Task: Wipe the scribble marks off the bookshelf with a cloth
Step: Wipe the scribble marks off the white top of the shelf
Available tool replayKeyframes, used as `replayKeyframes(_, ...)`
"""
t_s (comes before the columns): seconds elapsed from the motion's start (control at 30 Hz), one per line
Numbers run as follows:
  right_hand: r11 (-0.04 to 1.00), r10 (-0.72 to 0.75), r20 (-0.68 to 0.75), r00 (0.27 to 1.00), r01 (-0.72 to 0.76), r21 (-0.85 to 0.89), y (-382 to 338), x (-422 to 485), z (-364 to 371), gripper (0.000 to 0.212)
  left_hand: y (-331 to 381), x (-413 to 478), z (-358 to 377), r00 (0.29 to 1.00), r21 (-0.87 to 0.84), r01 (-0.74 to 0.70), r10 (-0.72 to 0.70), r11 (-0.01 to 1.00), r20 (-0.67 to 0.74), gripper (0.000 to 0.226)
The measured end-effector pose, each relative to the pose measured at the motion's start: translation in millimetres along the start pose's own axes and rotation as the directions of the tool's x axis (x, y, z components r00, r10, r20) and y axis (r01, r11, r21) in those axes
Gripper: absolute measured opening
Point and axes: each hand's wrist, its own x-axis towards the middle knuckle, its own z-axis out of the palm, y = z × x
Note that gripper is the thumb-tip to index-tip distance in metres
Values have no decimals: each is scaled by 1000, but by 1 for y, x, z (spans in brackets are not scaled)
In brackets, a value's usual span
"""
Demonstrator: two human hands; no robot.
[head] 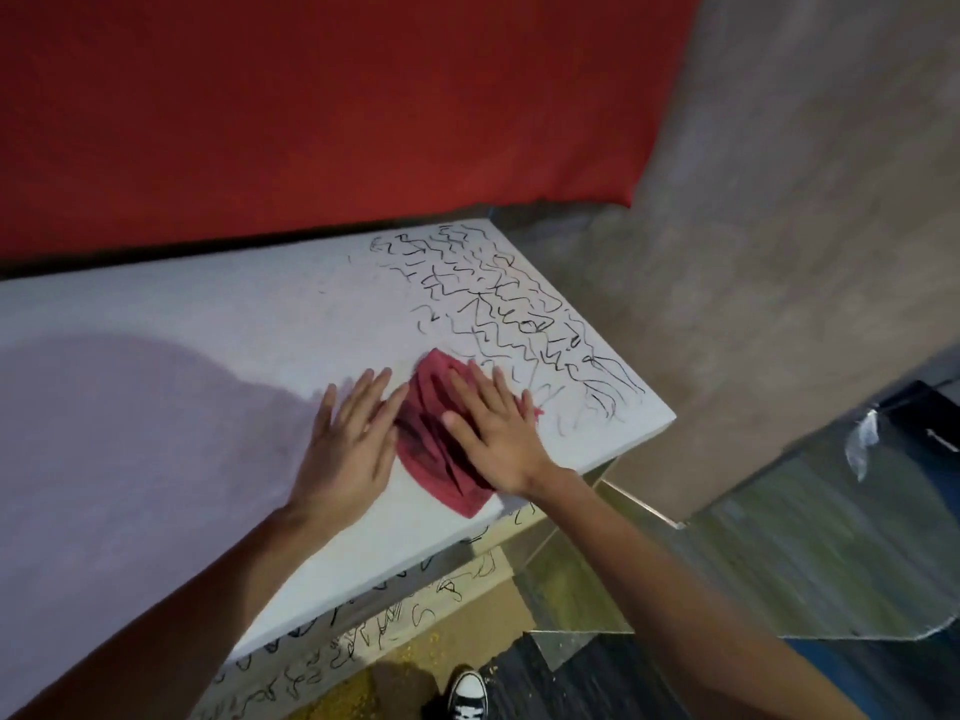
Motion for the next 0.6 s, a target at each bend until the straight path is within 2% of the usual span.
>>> replayKeyframes(0.03,999,33,-68,997,-31,25,12,3,-11,58,18,10,6,1000,-1,-4,4,1000,28,46)
replayKeyframes(0.1,991,132,-161,978,-125,50,37,14,-32,68,54,35,14,984,61,34,-44,998,172,58)
replayKeyframes(0.17,981,193,-157,969,-190,34,60,26,-45,74,77,58,22,899,148,178,-222,973,377,75)
replayKeyframes(0.23,984,170,-90,981,-174,-39,76,38,-50,76,86,69,39,786,225,279,-356,934,505,79)
replayKeyframes(0.3,990,94,-50,994,-99,-97,86,49,-49,80,86,72,50,775,283,272,-384,920,502,86)
replayKeyframes(0.4,992,-4,-11,1000,2,-126,95,69,-47,91,72,85,57,786,270,287,-387,919,483,98)
replayKeyframes(0.53,983,-12,45,999,20,-184,103,100,-46,57,40,116,63,786,291,312,-418,904,456,98)
replayKeyframes(0.6,979,2,65,998,12,-206,107,120,-47,53,24,136,66,793,314,302,-420,900,442,98)
